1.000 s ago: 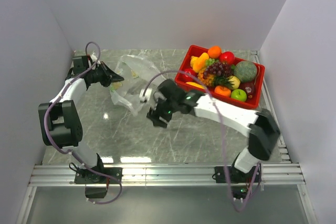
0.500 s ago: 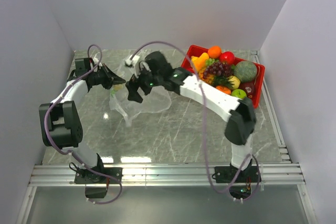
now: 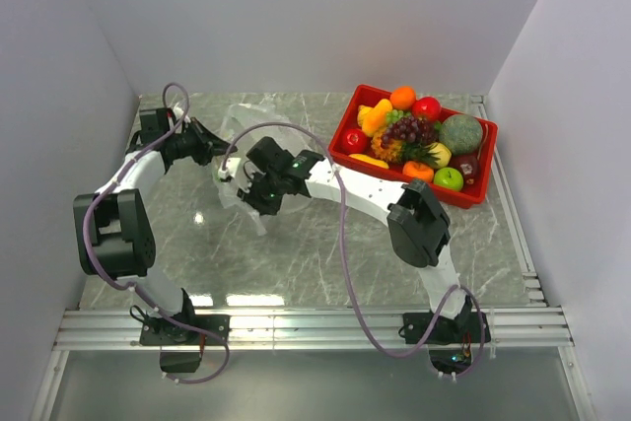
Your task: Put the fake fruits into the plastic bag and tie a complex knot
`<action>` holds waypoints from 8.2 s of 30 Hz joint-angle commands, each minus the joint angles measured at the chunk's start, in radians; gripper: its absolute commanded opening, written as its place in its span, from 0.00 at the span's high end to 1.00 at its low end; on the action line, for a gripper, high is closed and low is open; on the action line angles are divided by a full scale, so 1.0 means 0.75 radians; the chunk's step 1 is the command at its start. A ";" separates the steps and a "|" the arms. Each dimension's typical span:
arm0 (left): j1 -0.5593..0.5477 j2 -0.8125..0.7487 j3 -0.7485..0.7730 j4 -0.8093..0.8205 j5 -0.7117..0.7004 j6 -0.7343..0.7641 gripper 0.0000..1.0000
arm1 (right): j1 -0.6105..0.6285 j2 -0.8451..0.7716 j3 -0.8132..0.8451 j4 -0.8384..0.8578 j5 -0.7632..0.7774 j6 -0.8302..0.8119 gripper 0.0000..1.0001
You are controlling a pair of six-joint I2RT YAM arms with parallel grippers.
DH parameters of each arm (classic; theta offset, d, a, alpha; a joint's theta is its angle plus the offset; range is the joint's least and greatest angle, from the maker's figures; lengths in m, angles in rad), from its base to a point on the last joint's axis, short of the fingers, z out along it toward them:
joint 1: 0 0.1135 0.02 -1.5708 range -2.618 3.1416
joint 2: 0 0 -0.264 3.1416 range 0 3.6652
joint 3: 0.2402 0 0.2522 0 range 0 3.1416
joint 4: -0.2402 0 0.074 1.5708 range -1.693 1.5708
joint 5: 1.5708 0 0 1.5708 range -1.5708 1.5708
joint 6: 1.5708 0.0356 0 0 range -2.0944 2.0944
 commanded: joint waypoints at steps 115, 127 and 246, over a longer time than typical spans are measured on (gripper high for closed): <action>-0.067 -0.087 0.132 -0.460 -0.260 0.423 1.00 | -0.925 -0.503 0.523 -0.219 -0.023 -0.107 1.00; -0.090 -0.100 0.143 -0.466 -0.246 0.433 1.00 | -0.483 -0.550 0.421 0.000 -0.136 0.120 1.00; -0.125 -0.151 0.120 -0.456 -0.276 0.472 1.00 | -1.127 -0.384 0.187 -0.652 0.249 -0.508 1.00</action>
